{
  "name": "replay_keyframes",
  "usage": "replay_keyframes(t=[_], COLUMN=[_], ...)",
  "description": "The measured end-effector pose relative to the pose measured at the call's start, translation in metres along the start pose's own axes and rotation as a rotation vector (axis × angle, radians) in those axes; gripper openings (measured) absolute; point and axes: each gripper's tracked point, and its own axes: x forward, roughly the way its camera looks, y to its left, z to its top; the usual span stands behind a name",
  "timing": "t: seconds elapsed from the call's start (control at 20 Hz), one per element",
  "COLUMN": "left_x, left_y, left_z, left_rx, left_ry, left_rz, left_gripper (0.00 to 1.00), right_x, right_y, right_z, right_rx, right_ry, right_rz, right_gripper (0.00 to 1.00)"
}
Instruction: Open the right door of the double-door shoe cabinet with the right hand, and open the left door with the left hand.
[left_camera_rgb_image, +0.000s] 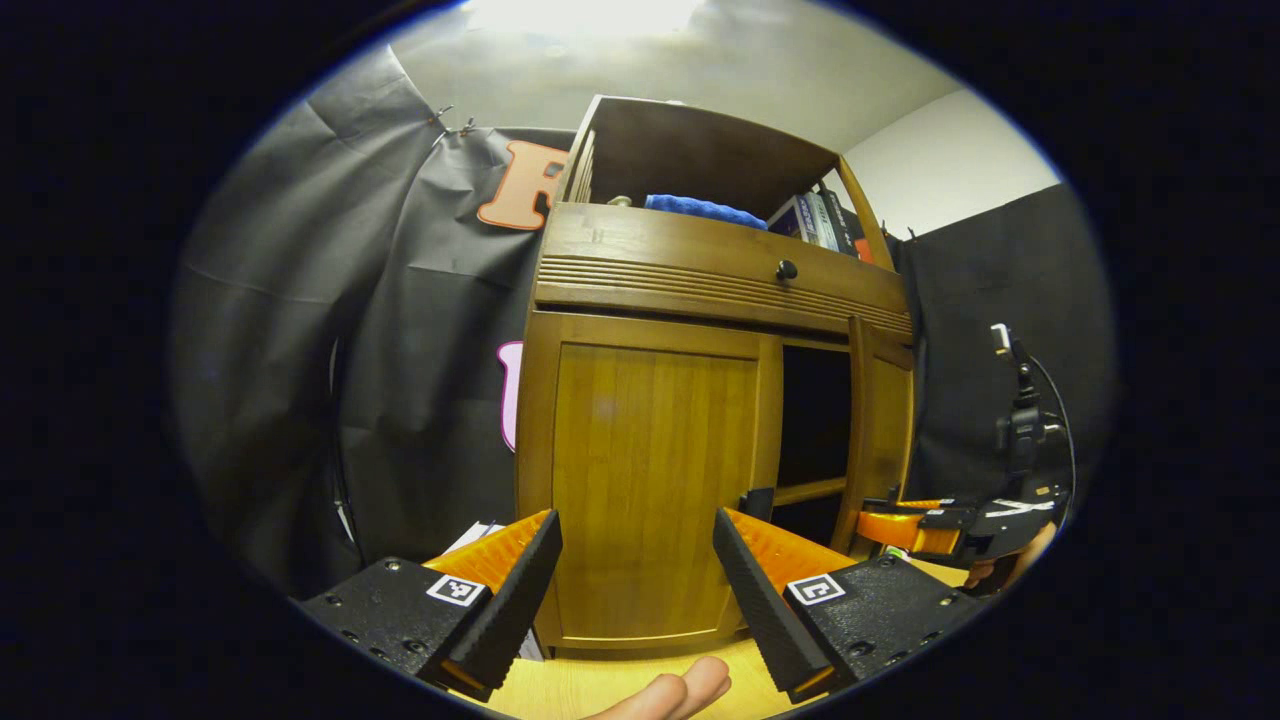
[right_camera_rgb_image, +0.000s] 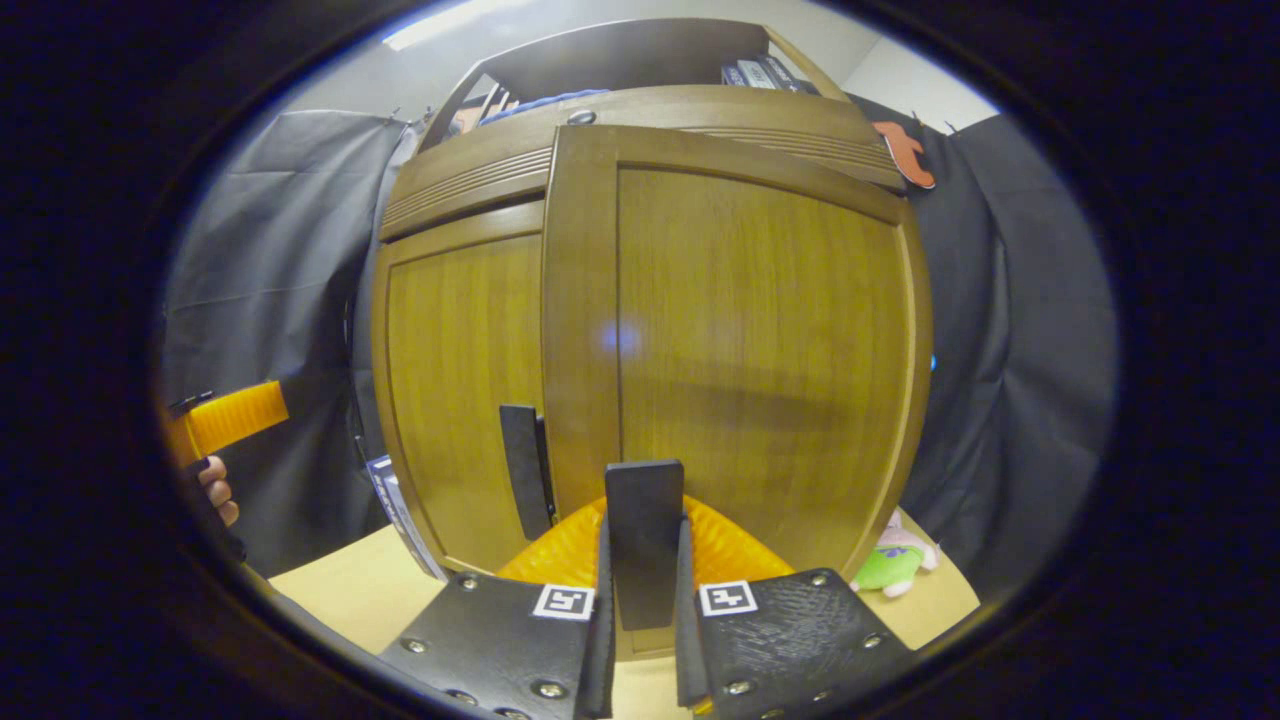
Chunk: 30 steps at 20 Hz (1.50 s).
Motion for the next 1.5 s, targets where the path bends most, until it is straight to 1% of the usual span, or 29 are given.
replay_keyframes(t=[0.05,0.1,0.15,0.5,0.55,0.6,0.8,0.95,1.0,1.05,1.3,1.5], left_x=[-0.001,-0.001,-0.002,-0.004,-0.004,-0.003,-0.004,-0.005,-0.006,-0.006,-0.006,-0.006], left_y=[0.001,0.0,-0.002,-0.006,-0.007,-0.009,-0.014,-0.021,-0.023,-0.024,-0.033,-0.032], left_z=[0.0,0.001,0.001,0.002,0.002,0.001,0.001,0.001,0.001,0.002,-0.002,-0.001], left_rx=[0.001,0.002,0.001,0.0,0.001,0.004,0.003,0.007,0.008,0.006,0.005,0.008], left_ry=[-0.002,-0.003,-0.003,-0.009,-0.007,-0.004,-0.007,-0.008,-0.01,-0.011,0.002,0.0], left_rz=[0.007,0.004,-0.005,-0.012,-0.016,-0.022,-0.027,-0.046,-0.05,-0.054,-0.084,-0.078], left_gripper=[0.92,0.94,0.91,0.91,0.94,0.91,0.91,0.91,0.94,0.91,0.91,0.91], right_x=[-0.005,-0.009,-0.014,-0.054,-0.059,-0.06,-0.073,-0.077,-0.08,-0.083,-0.096,-0.102], right_y=[-0.002,-0.004,-0.006,-0.033,-0.037,-0.038,-0.047,-0.055,-0.058,-0.062,-0.079,-0.088], right_z=[0.0,-0.002,-0.003,-0.005,-0.005,-0.006,-0.008,-0.01,-0.01,-0.011,-0.016,-0.017], right_rx=[0.004,0.007,0.005,0.042,0.041,0.041,0.061,0.073,0.077,0.075,0.067,0.075], right_ry=[0.007,0.009,0.012,0.005,0.003,0.004,0.007,0.005,0.005,0.008,0.028,0.021], right_rz=[0.003,0.003,0.004,-0.02,-0.026,-0.031,-0.046,-0.056,-0.061,-0.069,-0.119,-0.146], right_gripper=[0.29,0.2,0.24,0.24,0.24,0.24,0.24,0.24,0.23,0.23,0.23,0.23])
